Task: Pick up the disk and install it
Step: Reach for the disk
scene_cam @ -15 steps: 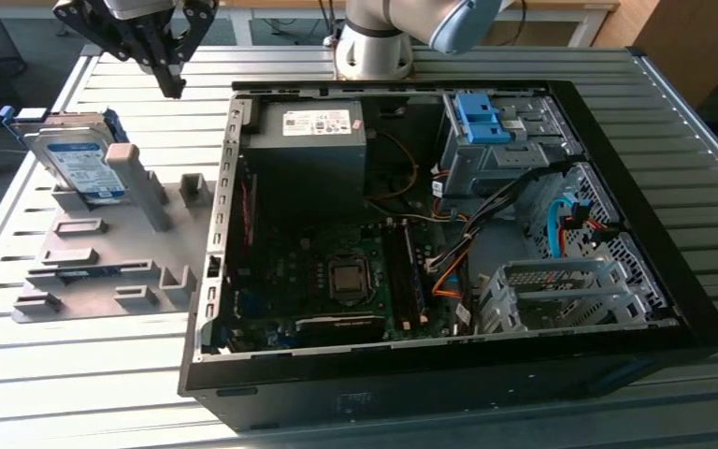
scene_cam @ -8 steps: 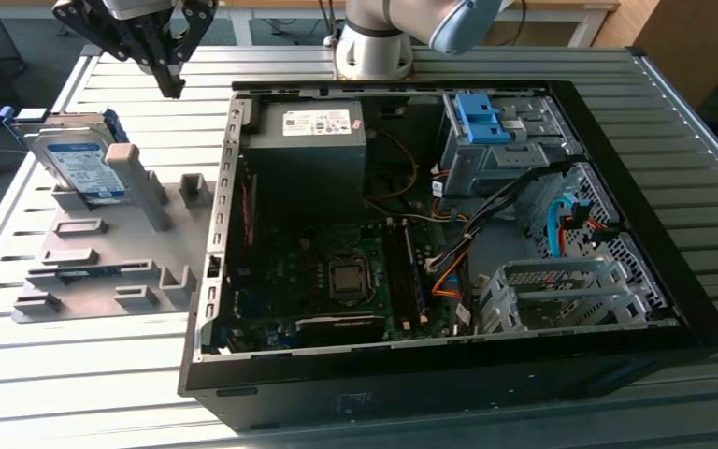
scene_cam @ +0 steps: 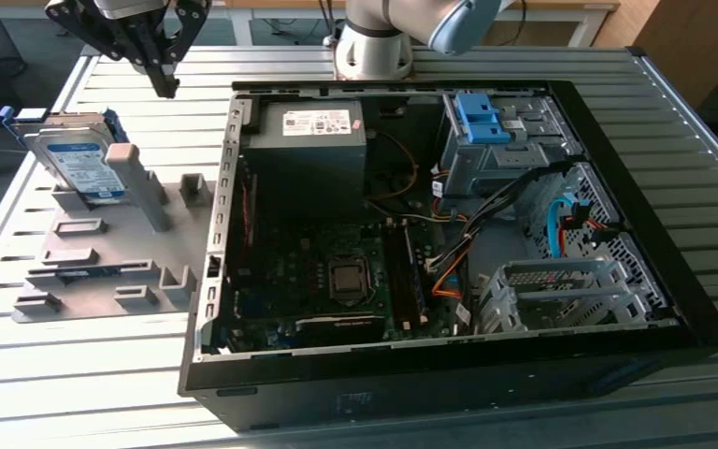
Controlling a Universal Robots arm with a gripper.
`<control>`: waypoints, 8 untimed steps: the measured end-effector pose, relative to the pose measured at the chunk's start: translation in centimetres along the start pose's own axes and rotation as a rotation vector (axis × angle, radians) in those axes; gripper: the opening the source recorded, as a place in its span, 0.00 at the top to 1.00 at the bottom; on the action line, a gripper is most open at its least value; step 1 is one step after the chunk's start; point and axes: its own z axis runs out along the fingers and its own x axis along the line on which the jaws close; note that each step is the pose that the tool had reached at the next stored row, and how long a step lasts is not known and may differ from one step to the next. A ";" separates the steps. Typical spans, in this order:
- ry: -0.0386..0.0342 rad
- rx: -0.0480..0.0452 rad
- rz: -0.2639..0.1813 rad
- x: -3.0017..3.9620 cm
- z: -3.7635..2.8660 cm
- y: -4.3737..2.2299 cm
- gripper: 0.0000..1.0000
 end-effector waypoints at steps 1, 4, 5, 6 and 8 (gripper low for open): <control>0.0000 0.0000 0.000 0.10 0.00 0.01 0.89; -0.0001 0.0000 0.000 0.36 0.01 0.07 0.89; 0.0000 0.0000 0.000 0.45 0.01 0.08 0.89; 0.0001 0.0001 0.000 0.54 0.01 0.09 0.89; 0.0000 0.0000 0.000 0.73 0.01 0.12 0.89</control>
